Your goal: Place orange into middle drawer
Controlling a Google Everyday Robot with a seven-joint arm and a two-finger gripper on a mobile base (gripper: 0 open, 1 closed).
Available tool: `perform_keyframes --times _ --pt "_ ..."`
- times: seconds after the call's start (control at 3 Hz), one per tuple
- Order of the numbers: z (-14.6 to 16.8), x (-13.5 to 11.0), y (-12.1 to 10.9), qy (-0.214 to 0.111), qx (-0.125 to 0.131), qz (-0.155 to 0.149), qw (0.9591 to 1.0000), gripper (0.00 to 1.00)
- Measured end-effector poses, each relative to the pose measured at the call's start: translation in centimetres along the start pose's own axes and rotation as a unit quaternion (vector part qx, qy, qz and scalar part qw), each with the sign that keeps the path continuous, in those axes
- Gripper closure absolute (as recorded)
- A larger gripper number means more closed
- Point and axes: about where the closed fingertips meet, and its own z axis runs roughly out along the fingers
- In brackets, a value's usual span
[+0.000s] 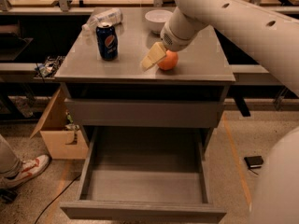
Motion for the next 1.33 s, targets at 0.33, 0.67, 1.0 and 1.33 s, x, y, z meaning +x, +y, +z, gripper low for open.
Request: perform_keyframes --times 0.33,0.67,1.0,1.33 --pt "0.9 0.1 0.1 0.007 -0.002 0.003 1.0000 0.18" --pt "1.3 0.3 0.2 0.008 -0.004 0.004 1.0000 0.41" --pt "0.7 0.5 0.6 0.000 -0.007 -0.007 1.0000 0.65" --pt "-2.6 2.1 3.6 -0.017 -0.034 -0.062 0.9974 0.96"
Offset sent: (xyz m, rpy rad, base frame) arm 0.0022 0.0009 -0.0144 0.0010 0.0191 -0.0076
